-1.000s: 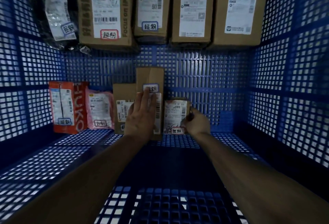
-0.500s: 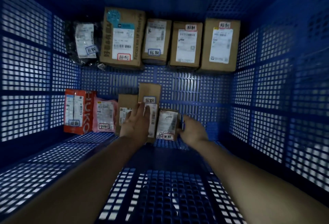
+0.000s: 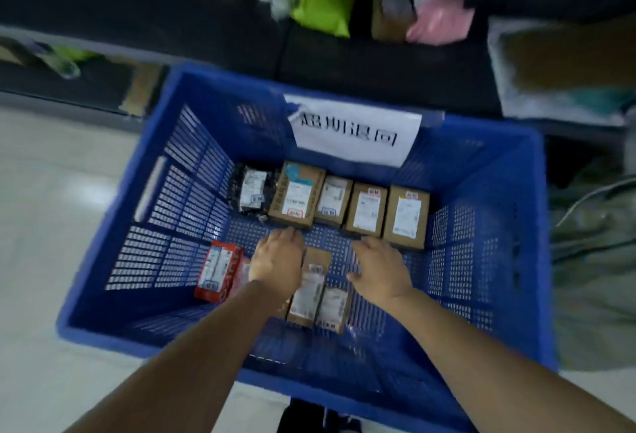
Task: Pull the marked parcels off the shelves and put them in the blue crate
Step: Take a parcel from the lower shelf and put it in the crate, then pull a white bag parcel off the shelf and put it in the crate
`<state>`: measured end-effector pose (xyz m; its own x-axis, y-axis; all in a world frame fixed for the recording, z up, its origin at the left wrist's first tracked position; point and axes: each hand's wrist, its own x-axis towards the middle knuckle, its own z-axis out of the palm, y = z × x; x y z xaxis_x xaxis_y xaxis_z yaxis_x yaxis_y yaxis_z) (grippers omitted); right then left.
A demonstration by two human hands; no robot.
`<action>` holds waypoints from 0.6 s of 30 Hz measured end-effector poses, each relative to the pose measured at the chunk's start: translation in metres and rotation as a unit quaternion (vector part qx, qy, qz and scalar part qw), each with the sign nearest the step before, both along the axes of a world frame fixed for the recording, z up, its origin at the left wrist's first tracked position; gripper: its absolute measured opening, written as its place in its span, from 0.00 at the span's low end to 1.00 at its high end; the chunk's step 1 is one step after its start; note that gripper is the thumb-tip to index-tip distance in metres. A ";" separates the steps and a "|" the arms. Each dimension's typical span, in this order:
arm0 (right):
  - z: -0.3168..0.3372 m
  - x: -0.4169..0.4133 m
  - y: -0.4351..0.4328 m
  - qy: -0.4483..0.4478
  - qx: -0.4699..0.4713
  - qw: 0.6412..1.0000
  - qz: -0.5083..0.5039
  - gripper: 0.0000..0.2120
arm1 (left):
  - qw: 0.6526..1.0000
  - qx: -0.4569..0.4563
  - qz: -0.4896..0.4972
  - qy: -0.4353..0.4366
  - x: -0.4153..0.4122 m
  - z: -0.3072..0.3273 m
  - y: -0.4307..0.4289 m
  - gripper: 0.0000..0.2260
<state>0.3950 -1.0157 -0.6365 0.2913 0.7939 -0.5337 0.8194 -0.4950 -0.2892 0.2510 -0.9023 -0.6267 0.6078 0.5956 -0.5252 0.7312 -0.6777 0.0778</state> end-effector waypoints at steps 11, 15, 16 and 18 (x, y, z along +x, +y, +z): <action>0.212 -0.057 0.083 -0.074 0.154 0.972 0.164 0.28 | 0.982 0.154 0.087 -0.066 -0.081 0.202 0.035 0.23; 0.272 -0.101 0.116 -0.106 0.200 0.945 0.234 0.29 | 0.967 0.206 0.132 -0.069 -0.128 0.258 0.052 0.20; 0.287 -0.113 0.124 -0.112 0.210 0.939 0.247 0.29 | 0.962 0.222 0.145 -0.071 -0.141 0.272 0.056 0.19; 0.317 -0.138 0.140 -0.124 0.225 0.927 0.273 0.29 | 0.952 0.248 0.166 -0.069 -0.170 0.299 0.065 0.20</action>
